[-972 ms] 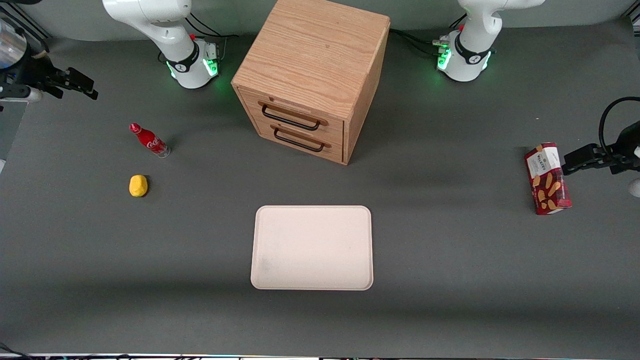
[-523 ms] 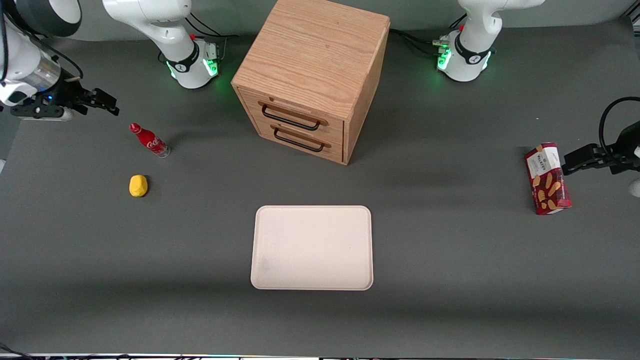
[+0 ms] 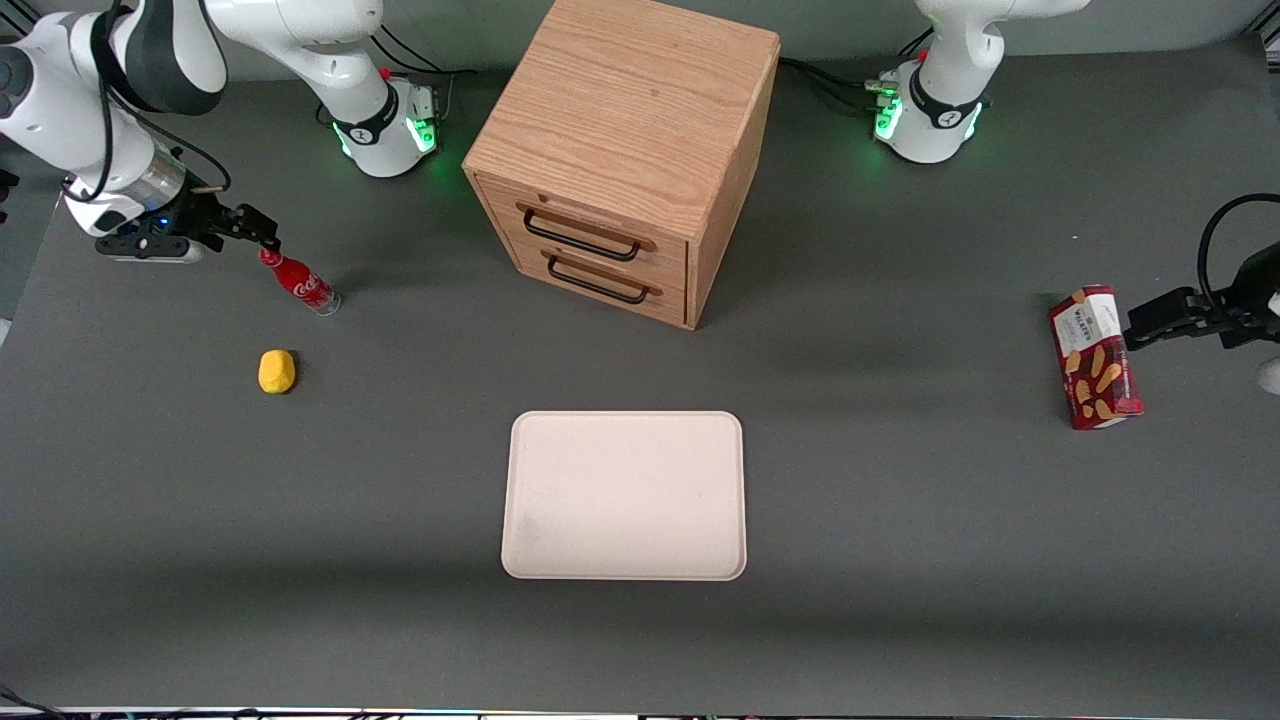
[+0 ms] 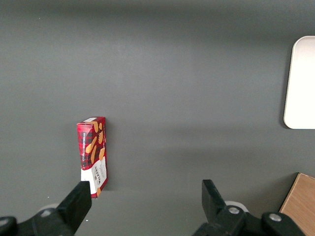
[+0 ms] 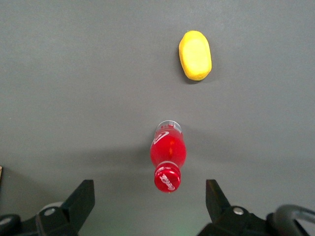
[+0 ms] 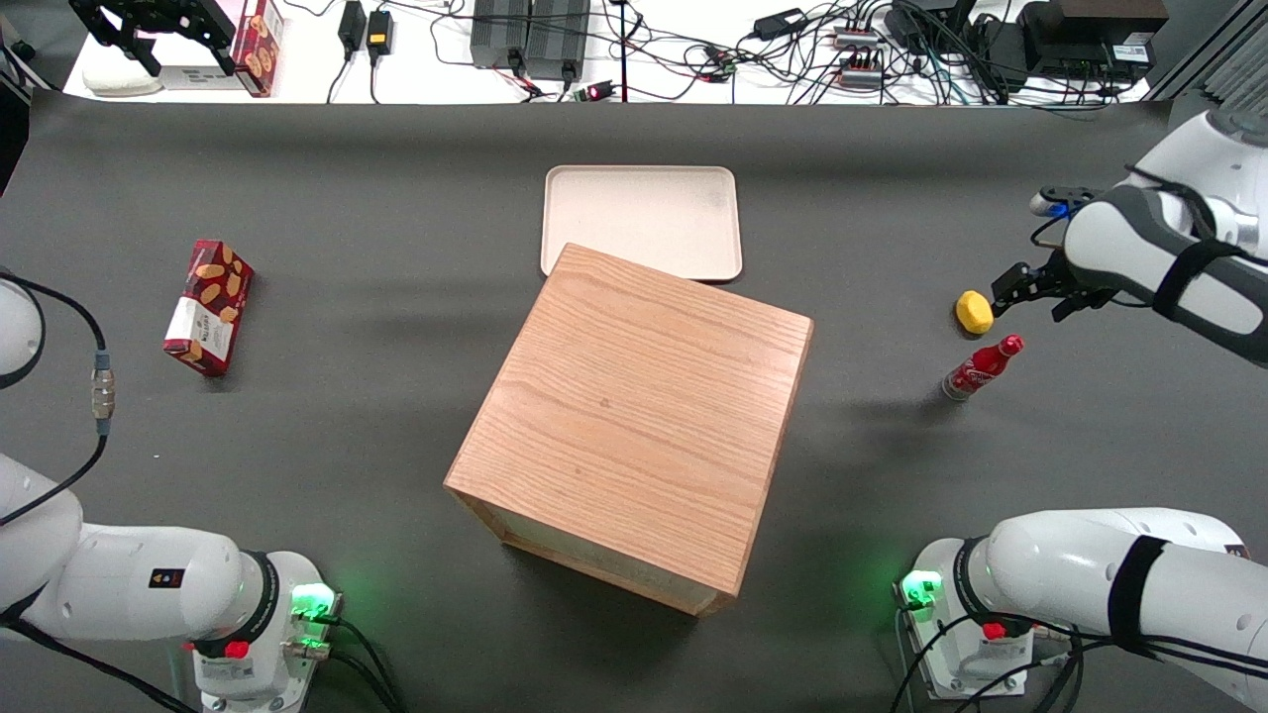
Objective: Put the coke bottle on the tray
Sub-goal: 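Move the open right gripper down over the red Coca-Cola bottle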
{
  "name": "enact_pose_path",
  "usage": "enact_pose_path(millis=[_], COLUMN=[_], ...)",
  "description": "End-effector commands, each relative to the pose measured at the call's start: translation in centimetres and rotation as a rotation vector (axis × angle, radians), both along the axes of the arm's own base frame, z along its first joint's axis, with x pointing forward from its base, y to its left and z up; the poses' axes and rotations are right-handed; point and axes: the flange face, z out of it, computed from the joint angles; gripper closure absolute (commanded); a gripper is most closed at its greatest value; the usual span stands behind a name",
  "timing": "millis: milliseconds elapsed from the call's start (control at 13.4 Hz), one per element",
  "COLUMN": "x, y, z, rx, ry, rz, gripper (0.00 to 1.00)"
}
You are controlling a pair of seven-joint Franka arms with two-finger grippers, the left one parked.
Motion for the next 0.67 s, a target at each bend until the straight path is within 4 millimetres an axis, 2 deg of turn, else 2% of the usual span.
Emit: enact_pose_path(millis=[0,449,598], x=[-0.7,-0.9,-0.9], y=[-0.4,-0.8,-0.8], z=[-1.9,-5.6,-5.9], rx=[-0.009,-0.008,-0.008], ry=[-0.021,-0.038,-0.035], rz=[0.007,-0.009,-0.008], gripper=[0.0,0.0,0.0])
